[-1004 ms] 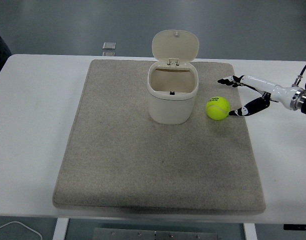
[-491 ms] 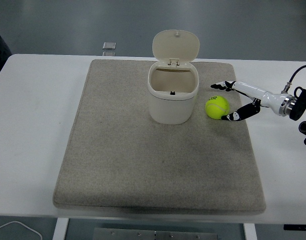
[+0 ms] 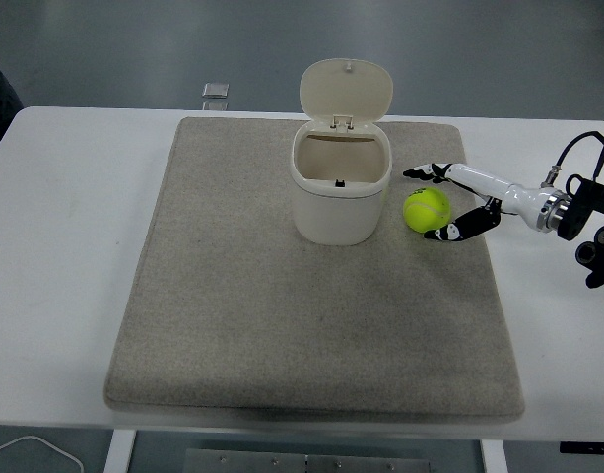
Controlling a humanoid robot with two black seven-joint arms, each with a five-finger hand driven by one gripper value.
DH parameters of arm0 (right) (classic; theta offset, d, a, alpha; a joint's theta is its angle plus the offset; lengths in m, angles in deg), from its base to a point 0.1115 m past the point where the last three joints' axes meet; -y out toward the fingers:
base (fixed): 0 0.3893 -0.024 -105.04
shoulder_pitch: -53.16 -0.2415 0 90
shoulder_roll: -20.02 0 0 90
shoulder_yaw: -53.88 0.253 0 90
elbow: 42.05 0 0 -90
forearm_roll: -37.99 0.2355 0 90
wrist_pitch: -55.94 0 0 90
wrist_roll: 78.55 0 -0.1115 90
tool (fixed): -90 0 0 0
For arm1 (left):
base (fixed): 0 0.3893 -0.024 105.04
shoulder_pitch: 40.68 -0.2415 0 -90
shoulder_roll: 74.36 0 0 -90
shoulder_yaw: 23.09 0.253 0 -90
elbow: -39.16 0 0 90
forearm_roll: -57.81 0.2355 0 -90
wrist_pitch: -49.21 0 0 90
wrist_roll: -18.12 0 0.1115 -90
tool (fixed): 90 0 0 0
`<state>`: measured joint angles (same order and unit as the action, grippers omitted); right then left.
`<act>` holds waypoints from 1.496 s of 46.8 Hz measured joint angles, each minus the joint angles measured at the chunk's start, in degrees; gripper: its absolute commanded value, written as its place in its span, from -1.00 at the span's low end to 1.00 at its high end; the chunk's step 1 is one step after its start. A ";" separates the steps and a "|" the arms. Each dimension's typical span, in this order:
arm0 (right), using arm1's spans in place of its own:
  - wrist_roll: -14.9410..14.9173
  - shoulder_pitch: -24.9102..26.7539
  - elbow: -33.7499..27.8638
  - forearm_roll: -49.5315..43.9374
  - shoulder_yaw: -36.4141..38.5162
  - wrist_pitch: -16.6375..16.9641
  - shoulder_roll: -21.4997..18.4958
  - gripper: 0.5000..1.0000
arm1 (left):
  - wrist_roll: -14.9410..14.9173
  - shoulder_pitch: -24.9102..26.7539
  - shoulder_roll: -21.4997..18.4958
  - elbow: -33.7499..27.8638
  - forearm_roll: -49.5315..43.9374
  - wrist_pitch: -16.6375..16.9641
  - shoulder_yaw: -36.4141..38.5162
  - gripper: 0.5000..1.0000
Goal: Pick up the tennis ball and place it in the box.
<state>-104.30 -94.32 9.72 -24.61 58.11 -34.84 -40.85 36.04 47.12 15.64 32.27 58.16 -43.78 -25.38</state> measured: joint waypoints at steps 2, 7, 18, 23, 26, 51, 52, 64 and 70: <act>0.00 0.00 0.00 0.00 0.00 0.00 -0.04 0.42 | 0.00 0.00 0.00 0.02 0.00 0.00 0.00 0.97; 0.00 -0.01 -0.02 -0.10 -0.06 -0.39 -0.34 0.24 | 0.00 0.01 0.00 0.02 0.00 0.00 0.00 0.97; 0.00 -0.03 -0.02 -1.01 -0.35 -0.48 -0.48 0.06 | 0.00 0.00 0.00 0.03 0.00 0.00 0.00 0.97; 0.00 -0.03 -0.01 -1.46 -0.42 -0.48 -0.48 -0.05 | 0.00 0.00 0.00 0.02 0.00 0.00 0.00 0.96; 0.00 -0.03 -0.01 -2.13 -0.42 -0.46 -0.45 -0.13 | 0.00 0.00 0.00 0.00 0.00 0.00 0.00 0.96; -0.09 -1.38 0.06 -3.49 -0.46 0.07 0.68 -0.97 | -0.01 0.00 0.00 0.02 0.00 0.00 0.00 0.97; -0.09 -1.57 0.07 -3.49 -0.46 0.07 0.71 -0.97 | -0.02 0.00 0.00 0.02 0.00 0.00 0.00 0.97; -0.10 -3.34 1.15 -3.18 -0.37 1.55 2.01 -0.97 | -0.02 0.00 0.00 0.03 0.00 0.00 0.00 0.97; -0.13 -4.10 2.48 -3.14 -0.19 3.44 4.84 -0.97 | 0.01 0.00 0.00 0.02 0.00 0.00 0.00 0.97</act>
<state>-104.43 -98.42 12.21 -27.75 57.92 -31.40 -36.01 36.05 47.12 15.64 32.29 58.16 -43.78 -25.38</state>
